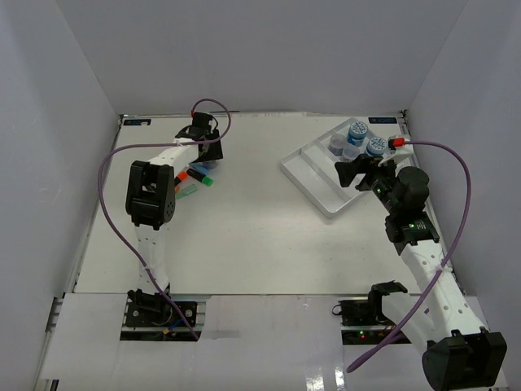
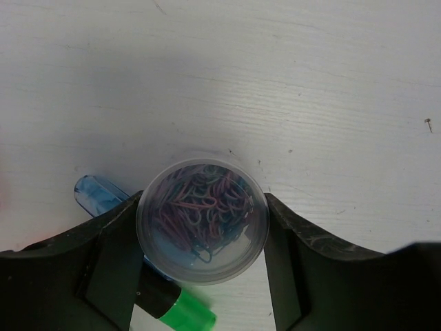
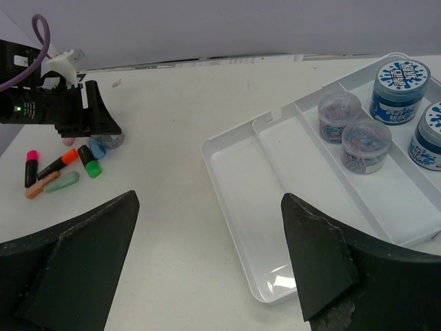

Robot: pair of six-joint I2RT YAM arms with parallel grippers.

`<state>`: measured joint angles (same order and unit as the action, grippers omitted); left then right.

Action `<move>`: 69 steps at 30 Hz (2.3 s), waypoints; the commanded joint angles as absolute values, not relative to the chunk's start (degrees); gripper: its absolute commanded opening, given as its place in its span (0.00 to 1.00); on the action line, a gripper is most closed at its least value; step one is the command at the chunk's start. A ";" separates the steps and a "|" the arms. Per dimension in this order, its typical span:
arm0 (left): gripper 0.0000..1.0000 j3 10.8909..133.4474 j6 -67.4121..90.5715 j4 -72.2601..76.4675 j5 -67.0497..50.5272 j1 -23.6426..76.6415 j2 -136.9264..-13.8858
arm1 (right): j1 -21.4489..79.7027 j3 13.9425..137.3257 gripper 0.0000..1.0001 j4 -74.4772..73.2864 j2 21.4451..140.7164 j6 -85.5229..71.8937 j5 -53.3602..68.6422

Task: Sort the stationery into containers
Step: Pick up the stationery from the center of the board, then place the stationery at the center of the board, then pick up the stationery from the center of the board.

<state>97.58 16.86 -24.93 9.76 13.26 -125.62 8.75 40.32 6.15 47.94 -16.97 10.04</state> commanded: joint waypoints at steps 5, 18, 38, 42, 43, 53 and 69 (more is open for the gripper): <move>0.48 99.06 13.72 -24.79 8.61 14.76 -121.74 | 9.23 41.31 0.90 6.42 47.99 -15.56 11.07; 0.41 80.61 18.45 -21.45 4.84 34.25 -105.57 | 14.32 42.53 0.91 2.99 50.88 -9.50 8.35; 0.97 63.46 25.40 -11.60 12.21 48.52 -97.22 | 24.61 42.54 0.91 -2.11 59.15 -2.29 5.10; 0.98 63.63 24.79 -12.74 14.76 48.52 -92.21 | 26.54 43.68 0.91 -2.63 60.90 -1.32 3.87; 0.98 63.63 24.70 -12.92 15.11 48.08 -91.24 | 27.50 43.94 0.90 -2.64 61.34 -1.06 3.35; 0.98 53.54 24.17 -17.49 10.46 33.42 -75.43 | 37.08 49.56 0.90 -3.60 71.97 2.37 -1.84; 0.98 38.14 20.74 -20.21 16.26 21.09 -56.68 | 48.51 61.34 0.90 -7.38 94.56 1.85 -9.40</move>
